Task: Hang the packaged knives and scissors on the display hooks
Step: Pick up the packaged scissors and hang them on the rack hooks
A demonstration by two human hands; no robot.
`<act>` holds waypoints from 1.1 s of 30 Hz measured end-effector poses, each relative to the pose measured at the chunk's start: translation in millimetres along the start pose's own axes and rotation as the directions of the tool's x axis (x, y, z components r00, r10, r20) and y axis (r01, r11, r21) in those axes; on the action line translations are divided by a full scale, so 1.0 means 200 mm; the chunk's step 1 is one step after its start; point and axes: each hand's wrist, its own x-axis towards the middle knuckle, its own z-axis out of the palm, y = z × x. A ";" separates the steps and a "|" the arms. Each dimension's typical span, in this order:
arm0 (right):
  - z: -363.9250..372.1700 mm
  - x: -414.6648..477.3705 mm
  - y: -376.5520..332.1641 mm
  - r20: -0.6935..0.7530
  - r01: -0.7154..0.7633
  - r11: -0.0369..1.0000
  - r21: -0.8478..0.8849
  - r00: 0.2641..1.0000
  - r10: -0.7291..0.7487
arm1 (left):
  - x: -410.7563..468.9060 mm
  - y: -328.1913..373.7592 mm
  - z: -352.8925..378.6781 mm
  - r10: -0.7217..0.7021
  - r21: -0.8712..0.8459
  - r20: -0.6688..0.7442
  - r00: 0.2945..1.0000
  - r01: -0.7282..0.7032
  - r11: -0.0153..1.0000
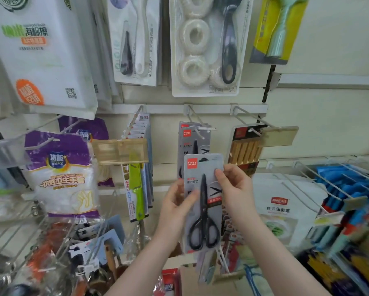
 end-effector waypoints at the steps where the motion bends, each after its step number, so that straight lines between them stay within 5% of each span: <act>1: 0.00 0.01 -0.01 -0.013 0.011 1.000 -0.024 1.000 -0.011 | 0.02 0.02 0.00 0.035 0.022 -0.046 0.998 -0.034 0.999; 10: 0.05 0.20 -0.08 -0.076 0.021 0.995 -0.099 0.997 -0.029 | 0.23 0.19 0.05 0.259 0.238 -0.136 0.956 -0.222 0.945; 33: 0.07 0.35 0.02 -0.045 0.015 0.987 -0.163 0.999 -0.023 | 0.40 0.09 0.05 0.323 0.406 -0.192 0.927 -0.224 0.886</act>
